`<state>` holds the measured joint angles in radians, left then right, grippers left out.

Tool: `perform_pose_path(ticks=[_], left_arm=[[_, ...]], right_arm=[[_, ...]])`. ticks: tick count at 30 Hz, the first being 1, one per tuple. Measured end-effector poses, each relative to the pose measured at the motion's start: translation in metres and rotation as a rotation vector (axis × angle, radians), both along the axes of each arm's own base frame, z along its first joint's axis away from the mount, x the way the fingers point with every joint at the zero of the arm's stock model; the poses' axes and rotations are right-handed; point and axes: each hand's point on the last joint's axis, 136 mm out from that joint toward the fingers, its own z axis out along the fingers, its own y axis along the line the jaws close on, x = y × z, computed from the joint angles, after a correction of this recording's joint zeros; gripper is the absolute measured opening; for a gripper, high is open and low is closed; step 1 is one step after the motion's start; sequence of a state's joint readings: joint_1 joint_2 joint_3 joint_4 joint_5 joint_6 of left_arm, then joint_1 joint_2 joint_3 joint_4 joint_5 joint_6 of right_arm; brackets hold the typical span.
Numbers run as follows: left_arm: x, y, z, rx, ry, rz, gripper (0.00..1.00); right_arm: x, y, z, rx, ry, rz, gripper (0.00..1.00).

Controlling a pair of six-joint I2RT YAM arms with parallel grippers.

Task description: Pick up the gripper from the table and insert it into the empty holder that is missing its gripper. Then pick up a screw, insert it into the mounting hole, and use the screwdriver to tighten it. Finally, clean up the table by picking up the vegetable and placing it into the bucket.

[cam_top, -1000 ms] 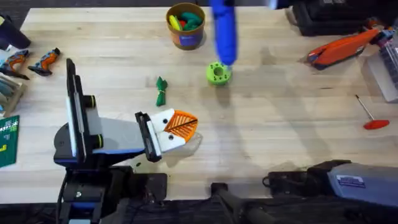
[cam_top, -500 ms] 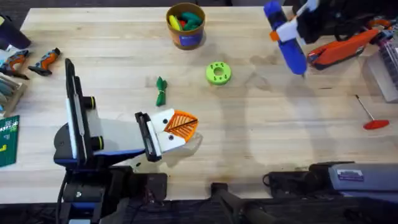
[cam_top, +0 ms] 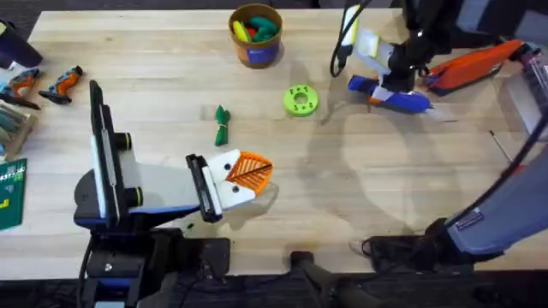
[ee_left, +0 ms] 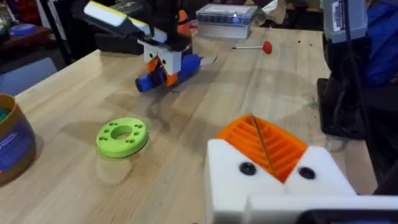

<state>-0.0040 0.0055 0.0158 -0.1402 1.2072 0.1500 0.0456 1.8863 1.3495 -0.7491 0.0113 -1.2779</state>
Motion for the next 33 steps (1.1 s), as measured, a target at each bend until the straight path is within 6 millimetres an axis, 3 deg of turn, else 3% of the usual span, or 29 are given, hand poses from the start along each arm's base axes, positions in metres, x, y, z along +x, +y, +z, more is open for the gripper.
perform_pose_path(ticks=[8,14,15,16,20,22,27,30,33], left_arm=[[0.0,0.0,0.0,0.0,0.0,0.0,0.012],[0.0,0.0,0.0,0.0,0.0,0.0,0.012],[0.0,0.0,0.0,0.0,-0.001,0.0,0.017],[0.0,0.0,0.0,0.002,-0.007,0.0,0.105],[0.0,0.0,0.0,0.002,-0.006,0.0,0.749],[0.0,0.0,0.0,0.002,-0.004,0.0,0.961],[0.0,0.0,0.0,0.003,-0.008,0.002,0.987],[0.005,0.002,0.002,0.009,-0.033,0.03,0.986],[0.012,0.004,0.011,-0.011,-0.056,0.066,0.986]], right_arm=[[0.001,0.013,-0.013,-0.031,0.015,0.094,0.04],[0.011,0.018,-0.006,-0.03,-0.019,0.08,0.892],[0.012,0.019,-0.004,-0.027,-0.024,0.068,0.947],[0.011,0.019,-0.002,-0.022,-0.025,0.047,0.965],[0.01,0.025,0.02,0.015,-0.068,-0.079,0.974],[0.009,0.031,0.043,0.049,-0.115,-0.16,0.973],[0.008,0.041,0.111,0.209,-0.27,-0.451,0.974],[0.002,0.041,0.14,0.305,-0.319,-0.616,0.974],[-0.015,0.04,0.154,0.367,-0.303,-0.762,0.974]])
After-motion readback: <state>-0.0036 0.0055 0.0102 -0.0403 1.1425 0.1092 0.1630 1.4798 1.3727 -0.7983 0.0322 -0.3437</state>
